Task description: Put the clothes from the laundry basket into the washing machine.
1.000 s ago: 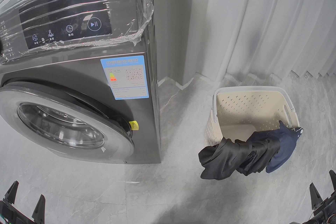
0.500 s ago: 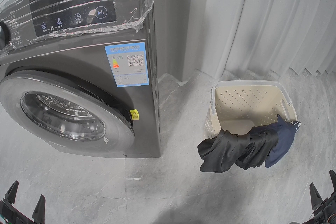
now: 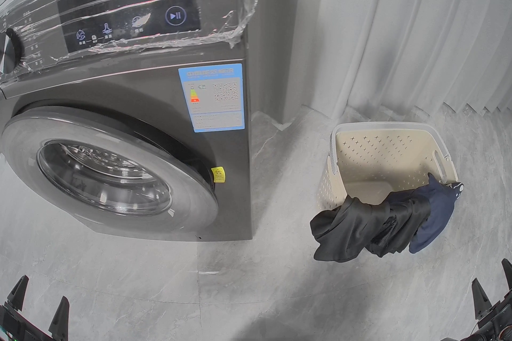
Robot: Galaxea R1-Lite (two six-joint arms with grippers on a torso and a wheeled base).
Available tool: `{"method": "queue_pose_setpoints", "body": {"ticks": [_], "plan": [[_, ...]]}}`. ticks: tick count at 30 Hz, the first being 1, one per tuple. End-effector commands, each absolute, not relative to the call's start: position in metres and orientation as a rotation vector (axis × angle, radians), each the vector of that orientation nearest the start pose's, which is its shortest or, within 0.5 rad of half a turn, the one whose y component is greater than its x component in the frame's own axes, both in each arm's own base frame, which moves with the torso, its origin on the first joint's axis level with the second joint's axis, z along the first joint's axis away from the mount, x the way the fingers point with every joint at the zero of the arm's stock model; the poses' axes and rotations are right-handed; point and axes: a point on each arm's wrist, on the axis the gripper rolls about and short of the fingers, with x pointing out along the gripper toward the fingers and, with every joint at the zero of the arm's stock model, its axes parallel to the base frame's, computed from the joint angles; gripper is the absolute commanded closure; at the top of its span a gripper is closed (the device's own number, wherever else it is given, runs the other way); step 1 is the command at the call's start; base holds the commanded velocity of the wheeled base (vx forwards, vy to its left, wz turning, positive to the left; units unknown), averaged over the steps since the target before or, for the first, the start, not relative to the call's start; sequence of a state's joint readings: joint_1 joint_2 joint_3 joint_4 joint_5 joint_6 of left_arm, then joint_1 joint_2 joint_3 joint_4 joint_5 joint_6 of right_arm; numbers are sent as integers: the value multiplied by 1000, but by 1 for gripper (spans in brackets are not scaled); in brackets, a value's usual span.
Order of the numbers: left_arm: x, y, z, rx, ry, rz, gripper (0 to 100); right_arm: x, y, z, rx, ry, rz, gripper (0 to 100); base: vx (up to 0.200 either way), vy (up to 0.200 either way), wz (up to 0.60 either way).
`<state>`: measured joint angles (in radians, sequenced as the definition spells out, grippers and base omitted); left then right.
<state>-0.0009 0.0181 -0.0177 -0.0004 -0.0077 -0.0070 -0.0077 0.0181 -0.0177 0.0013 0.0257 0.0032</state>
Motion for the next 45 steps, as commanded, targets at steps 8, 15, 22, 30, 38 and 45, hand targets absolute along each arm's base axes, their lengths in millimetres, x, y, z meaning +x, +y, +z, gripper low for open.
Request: {"method": "queue_pose_setpoints", "body": {"ticks": [8,15,22,30,38,45], "plan": [[-22,0,76,-9,5,-9,0,-22,1,76,3,15,15,0,0,200,0],[-22,0,76,-9,5,-9,0,-22,1,76,3,15,17,0,0,114,0],[-22,0,76,-9,5,-9,0,-22,1,76,3,15,17,0,0,0,0],[-22,0,76,-9,5,-8,0,-22,1,76,3,15,15,0,0,0,0],[-22,0,76,-9,5,-9,0,-22,1,76,3,15,18,0,-150,0,0],[-22,0,76,-11,5,-8,0,-22,1,76,3,15,18,0,0,0,0]]}}
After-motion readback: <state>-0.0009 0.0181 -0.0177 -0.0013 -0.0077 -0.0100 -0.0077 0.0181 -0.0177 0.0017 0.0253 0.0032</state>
